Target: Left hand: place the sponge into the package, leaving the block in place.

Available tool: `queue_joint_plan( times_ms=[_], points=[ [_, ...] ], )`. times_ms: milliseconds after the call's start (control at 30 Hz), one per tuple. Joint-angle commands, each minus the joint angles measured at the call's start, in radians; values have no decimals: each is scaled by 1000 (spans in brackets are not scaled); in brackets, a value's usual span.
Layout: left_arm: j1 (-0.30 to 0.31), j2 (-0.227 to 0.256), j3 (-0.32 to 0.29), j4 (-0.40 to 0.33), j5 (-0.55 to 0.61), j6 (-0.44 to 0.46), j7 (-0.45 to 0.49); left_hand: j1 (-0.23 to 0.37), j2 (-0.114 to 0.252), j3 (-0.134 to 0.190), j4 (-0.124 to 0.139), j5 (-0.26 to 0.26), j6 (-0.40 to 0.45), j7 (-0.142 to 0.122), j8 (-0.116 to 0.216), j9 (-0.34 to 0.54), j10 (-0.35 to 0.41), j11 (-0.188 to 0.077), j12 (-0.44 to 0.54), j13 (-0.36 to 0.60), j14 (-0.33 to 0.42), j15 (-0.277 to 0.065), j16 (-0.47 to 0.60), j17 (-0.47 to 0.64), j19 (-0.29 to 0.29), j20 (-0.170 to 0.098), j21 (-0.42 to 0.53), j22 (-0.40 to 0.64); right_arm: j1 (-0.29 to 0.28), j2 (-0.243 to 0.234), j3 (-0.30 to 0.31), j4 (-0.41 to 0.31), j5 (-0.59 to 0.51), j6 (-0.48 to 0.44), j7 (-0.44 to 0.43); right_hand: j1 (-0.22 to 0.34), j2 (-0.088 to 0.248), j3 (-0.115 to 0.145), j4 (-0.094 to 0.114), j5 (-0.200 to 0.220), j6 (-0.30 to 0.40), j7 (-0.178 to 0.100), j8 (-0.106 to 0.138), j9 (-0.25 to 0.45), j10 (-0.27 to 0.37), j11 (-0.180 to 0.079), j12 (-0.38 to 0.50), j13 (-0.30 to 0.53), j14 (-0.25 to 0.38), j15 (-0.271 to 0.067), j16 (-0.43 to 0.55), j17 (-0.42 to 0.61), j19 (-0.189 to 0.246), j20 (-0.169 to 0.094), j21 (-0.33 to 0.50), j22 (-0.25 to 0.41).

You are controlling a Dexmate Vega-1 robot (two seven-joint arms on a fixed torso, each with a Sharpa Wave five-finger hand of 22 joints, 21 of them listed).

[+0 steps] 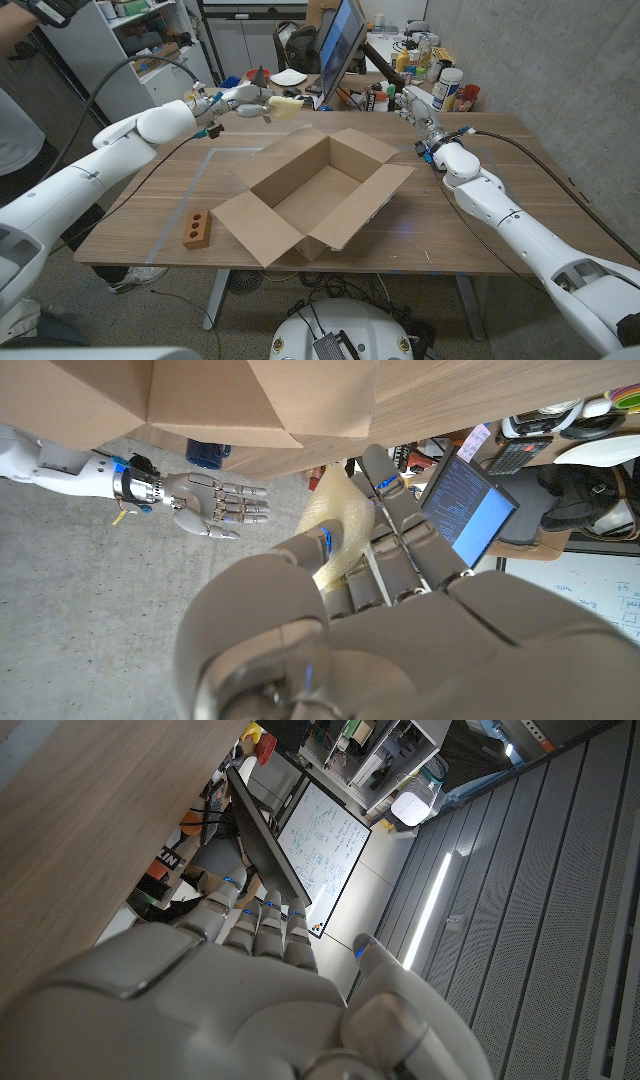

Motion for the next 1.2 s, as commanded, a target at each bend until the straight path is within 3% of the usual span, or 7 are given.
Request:
queue_joint_plan(
  times_ms=[33, 600, 1200],
  points=[
    [11, 1, -8, -44, -44, -30, -75, 10, 2, 7, 2, 2, 11, 7, -7, 3, 48, -51, -3, 0, 9, -152, -1, 4, 1, -34, 6, 2, -8, -9, 4, -18, -1, 0, -1, 2, -7, 1, -10, 3, 7, -4, 1, 5, 4, -1, -4, 6, 3, 8, 0, -1, 6, 5, -3, 4],
    [9, -1, -14, -72, -104, -39, -155, 12, 1, 7, 5, 2, 14, 6, -11, 3, 48, -47, -9, 1, 12, -151, -2, 5, -1, -35, 12, 1, -12, -7, 4, -18, -1, 13, 2, 2, -6, 1, -11, 3, 7, -3, 1, 5, 4, -1, -4, 6, 4, 7, 0, -1, 6, 5, -3, 4],
    [-43, -37, 33, -95, -127, -65, -281, 14, 1, 6, 10, 2, 21, 3, -15, 4, 54, -47, -16, 1, 9, -150, -7, 7, -8, -34, 21, 1, -36, -14, 18, -46, 4, 16, -14, 1, -6, 0, -12, 3, 8, -2, 1, 5, 4, -1, -4, 6, 4, 8, 1, -1, 6, 5, -3, 4]
  ],
)
